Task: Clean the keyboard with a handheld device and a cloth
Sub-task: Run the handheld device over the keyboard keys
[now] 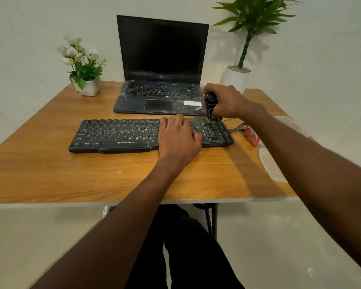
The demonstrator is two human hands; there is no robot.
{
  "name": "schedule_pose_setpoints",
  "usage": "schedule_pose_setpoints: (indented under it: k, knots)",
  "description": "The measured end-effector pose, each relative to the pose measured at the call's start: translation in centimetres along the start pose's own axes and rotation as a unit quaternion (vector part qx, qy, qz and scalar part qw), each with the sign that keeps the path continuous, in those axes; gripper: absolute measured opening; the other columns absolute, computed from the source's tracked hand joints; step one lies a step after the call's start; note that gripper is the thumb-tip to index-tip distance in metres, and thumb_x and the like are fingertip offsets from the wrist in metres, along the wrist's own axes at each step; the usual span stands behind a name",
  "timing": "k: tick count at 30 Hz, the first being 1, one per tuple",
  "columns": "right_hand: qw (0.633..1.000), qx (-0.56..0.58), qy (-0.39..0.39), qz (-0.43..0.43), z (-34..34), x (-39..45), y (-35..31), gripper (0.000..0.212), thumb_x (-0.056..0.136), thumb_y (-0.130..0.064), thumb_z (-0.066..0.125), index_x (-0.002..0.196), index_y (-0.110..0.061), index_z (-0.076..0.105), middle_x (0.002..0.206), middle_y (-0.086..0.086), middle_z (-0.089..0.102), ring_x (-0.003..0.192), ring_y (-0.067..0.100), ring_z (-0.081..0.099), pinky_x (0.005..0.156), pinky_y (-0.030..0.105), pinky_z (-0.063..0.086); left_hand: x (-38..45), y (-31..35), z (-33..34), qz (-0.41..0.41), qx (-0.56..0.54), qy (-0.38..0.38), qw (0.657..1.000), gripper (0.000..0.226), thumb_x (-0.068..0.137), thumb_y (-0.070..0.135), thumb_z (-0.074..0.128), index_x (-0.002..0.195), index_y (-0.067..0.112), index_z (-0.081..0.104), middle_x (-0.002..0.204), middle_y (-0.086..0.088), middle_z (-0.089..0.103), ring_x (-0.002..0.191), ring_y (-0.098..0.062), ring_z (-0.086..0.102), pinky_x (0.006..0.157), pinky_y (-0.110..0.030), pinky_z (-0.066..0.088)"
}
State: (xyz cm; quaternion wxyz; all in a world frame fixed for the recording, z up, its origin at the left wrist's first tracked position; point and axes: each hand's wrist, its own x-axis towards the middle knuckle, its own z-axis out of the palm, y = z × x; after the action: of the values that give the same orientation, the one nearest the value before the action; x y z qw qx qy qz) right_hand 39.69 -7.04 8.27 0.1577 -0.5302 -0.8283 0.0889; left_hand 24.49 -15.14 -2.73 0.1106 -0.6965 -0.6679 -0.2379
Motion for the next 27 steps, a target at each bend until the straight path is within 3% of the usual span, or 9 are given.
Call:
schedule_pose_setpoints:
  k: [4,7,9,11,13,18,21,23,27]
  knots:
    - [0.997,0.076,-0.002,-0.019,0.7,-0.9,0.8,0.068,0.076,-0.004,0.084,0.131,-0.025,0.051,0.122,0.002,0.057,0.112,0.022,0.057,0.079,0.026,0.050,-0.1,-0.1,0.0,0.001,-0.002,0.003,1.000,0.052,0.100,0.044,0.039,0.123,0.008,0.070,0.126,-0.011,0.063,0.122,-0.030,0.058,0.125,-0.054,0.028]
    - [1.000,0.009,0.006,-0.007,0.1,-1.2,1.8,0.072,0.075,-0.005,0.085,0.134,-0.026,0.050,0.125,0.008,0.061,0.114,0.029,0.059,0.084,0.036,0.052,0.0,0.0,0.0,0.004,-0.003,0.001,1.000,0.053,0.100,0.044,0.038,0.123,0.009,0.070,0.126,-0.011,0.063,0.122,-0.029,0.058,0.125,-0.054,0.028]
    - [0.998,-0.046,0.050,0.004,-0.3,-1.1,1.7,0.069,0.075,-0.004,0.083,0.132,-0.025,0.051,0.123,0.013,0.064,0.110,0.033,0.061,0.083,0.041,0.055,0.1,0.0,0.0,0.006,-0.004,0.001,1.000,0.054,0.100,0.044,0.037,0.124,0.009,0.070,0.127,-0.011,0.063,0.123,-0.029,0.058,0.125,-0.055,0.028]
    - [0.997,0.009,0.071,-0.003,-0.2,-1.3,1.5,0.068,0.073,-0.004,0.084,0.128,-0.026,0.052,0.118,0.009,0.064,0.106,0.029,0.062,0.078,0.037,0.057,0.0,0.0,0.0,0.006,-0.008,0.001,1.000,0.053,0.101,0.044,0.038,0.125,0.009,0.070,0.128,-0.011,0.063,0.124,-0.029,0.057,0.126,-0.055,0.027]
    - [0.997,0.060,0.045,-0.019,0.1,-1.8,1.8,0.069,0.072,-0.004,0.086,0.128,-0.026,0.052,0.118,0.003,0.061,0.107,0.024,0.061,0.077,0.029,0.054,-0.1,0.0,0.1,0.004,-0.009,0.002,1.000,0.053,0.101,0.045,0.038,0.125,0.009,0.070,0.128,-0.011,0.063,0.125,-0.029,0.057,0.126,-0.055,0.026]
    - [0.999,-0.018,0.044,0.009,-0.5,-2.5,3.3,0.071,0.073,-0.001,0.084,0.133,-0.023,0.053,0.123,0.013,0.064,0.109,0.031,0.061,0.084,0.040,0.055,0.0,0.0,0.1,0.000,-0.008,0.004,1.000,0.052,0.101,0.044,0.038,0.120,0.008,0.071,0.124,-0.011,0.063,0.122,-0.029,0.058,0.126,-0.055,0.027]
    - [0.996,0.040,0.078,0.005,-0.5,-2.4,3.0,0.069,0.071,-0.003,0.086,0.129,-0.023,0.053,0.121,0.010,0.064,0.109,0.028,0.062,0.084,0.042,0.059,0.0,0.0,0.0,0.002,-0.009,0.003,1.000,0.052,0.101,0.044,0.038,0.121,0.009,0.071,0.125,-0.010,0.062,0.122,-0.028,0.057,0.126,-0.055,0.026]
    - [0.996,0.070,0.061,0.003,-0.3,-2.3,3.0,0.069,0.070,-0.004,0.087,0.127,-0.023,0.053,0.122,0.008,0.063,0.112,0.029,0.062,0.085,0.040,0.058,-0.1,0.0,0.0,0.002,-0.005,0.000,1.000,0.053,0.102,0.045,0.037,0.122,0.009,0.071,0.125,-0.010,0.062,0.123,-0.027,0.057,0.127,-0.055,0.025]
    - [0.998,-0.056,0.011,0.031,-1.3,-1.8,3.3,0.064,0.076,0.001,0.079,0.130,-0.022,0.054,0.126,0.014,0.061,0.115,0.034,0.058,0.080,0.036,0.048,0.0,0.1,0.0,0.003,0.000,0.002,1.000,0.053,0.102,0.046,0.037,0.122,0.010,0.071,0.125,-0.010,0.062,0.122,-0.028,0.057,0.126,-0.055,0.025]
